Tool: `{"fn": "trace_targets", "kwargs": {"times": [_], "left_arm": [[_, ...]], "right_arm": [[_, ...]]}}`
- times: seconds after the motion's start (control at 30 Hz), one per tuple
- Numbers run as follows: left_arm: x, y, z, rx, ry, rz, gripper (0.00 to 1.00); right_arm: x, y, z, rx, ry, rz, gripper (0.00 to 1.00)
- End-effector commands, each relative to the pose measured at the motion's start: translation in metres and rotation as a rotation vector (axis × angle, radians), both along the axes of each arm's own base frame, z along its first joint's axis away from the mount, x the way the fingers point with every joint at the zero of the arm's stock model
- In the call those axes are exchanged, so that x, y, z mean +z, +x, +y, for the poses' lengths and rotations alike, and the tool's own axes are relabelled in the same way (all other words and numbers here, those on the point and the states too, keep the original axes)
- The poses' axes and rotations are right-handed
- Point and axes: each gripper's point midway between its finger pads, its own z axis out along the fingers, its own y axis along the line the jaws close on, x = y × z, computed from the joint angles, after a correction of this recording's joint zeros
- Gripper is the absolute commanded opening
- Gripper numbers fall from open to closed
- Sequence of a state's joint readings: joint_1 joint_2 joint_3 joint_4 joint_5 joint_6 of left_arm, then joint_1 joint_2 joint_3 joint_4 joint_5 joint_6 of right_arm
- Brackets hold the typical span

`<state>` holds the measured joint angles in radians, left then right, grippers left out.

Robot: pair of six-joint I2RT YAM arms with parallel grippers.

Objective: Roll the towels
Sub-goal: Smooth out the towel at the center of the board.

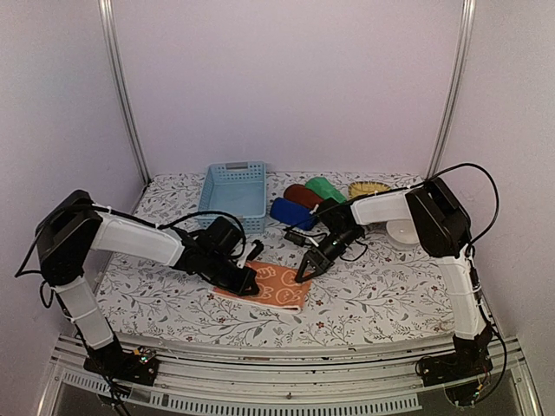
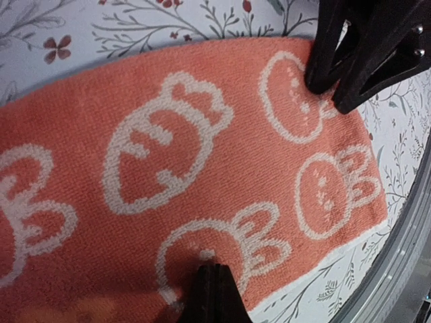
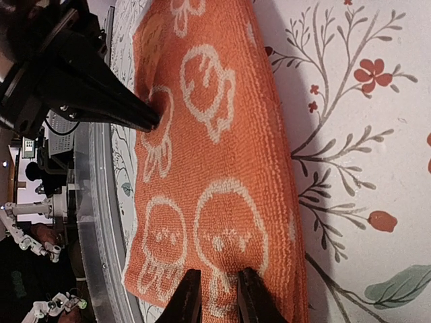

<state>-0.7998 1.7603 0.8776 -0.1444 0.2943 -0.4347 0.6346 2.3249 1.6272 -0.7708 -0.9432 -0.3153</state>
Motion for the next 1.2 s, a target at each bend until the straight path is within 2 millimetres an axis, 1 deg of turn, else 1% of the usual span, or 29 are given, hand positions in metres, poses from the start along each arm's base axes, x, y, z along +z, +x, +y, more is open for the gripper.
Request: {"fn": "trace_targets", "kwargs": {"times": [0.0,0.07,0.1,0.33,0.4,0.43,0.5,0.57,0.63,0.77,0.87,0.93,0.97,1.07,1.1,1.13,1.17], "left_arm": [[0.046,-0.002,-0.030,-0.095,-0.046,-0.133,0.00],[0.062,-0.007,-0.053,-0.151,-0.127,-0.163,0.00],[0.065,-0.008,-0.061,-0.167,-0.150,-0.165,0.00],[0.041,-0.015,-0.105,-0.273,-0.149,-0.137,0.00],[0.038,-0.017,-0.114,-0.292,-0.158,-0.125,0.00],[0.033,-0.021,-0.119,-0.311,-0.168,-0.101,0.00],[0.016,-0.029,-0.125,-0.345,-0.157,-0.054,0.00],[0.004,-0.038,-0.127,-0.378,-0.123,-0.033,0.00],[-0.010,-0.047,-0.125,-0.403,-0.070,-0.016,0.00],[-0.036,-0.056,-0.112,-0.413,0.033,0.005,0.00],[-0.045,-0.060,-0.103,-0.413,0.081,0.008,0.00],[-0.044,-0.064,-0.099,-0.418,0.087,0.004,0.00],[-0.038,-0.067,-0.098,-0.424,0.080,-0.007,0.00],[-0.013,-0.074,-0.102,-0.443,0.033,-0.064,0.00],[-0.011,-0.076,-0.102,-0.447,0.028,-0.069,0.00],[0.005,-0.076,-0.106,-0.448,-0.001,-0.095,0.00],[0.011,-0.077,-0.107,-0.452,-0.013,-0.110,0.00]], "right_arm": [[-0.035,-0.012,-0.013,-0.001,-0.105,0.053,0.22],[-0.036,-0.011,-0.014,0.000,-0.111,0.048,0.22],[-0.037,-0.011,-0.014,0.002,-0.112,0.047,0.22],[-0.039,-0.012,-0.015,0.010,-0.116,0.056,0.22],[-0.042,-0.012,-0.015,0.010,-0.123,0.060,0.22],[-0.042,-0.013,-0.016,0.010,-0.124,0.065,0.22],[-0.045,-0.014,-0.016,0.012,-0.126,0.071,0.22],[-0.047,-0.014,-0.016,0.011,-0.131,0.079,0.22],[-0.049,-0.014,-0.016,0.013,-0.133,0.084,0.22],[-0.052,-0.014,-0.016,0.014,-0.138,0.086,0.22],[-0.053,-0.015,-0.017,0.014,-0.141,0.091,0.22],[-0.055,-0.015,-0.017,0.014,-0.148,0.093,0.22],[-0.056,-0.015,-0.018,0.014,-0.152,0.092,0.22],[-0.059,-0.016,-0.019,0.014,-0.160,0.096,0.22],[-0.059,-0.015,-0.019,0.014,-0.160,0.095,0.22],[-0.060,-0.016,-0.019,0.014,-0.160,0.097,0.22],[-0.060,-0.016,-0.019,0.014,-0.161,0.098,0.22]]}}
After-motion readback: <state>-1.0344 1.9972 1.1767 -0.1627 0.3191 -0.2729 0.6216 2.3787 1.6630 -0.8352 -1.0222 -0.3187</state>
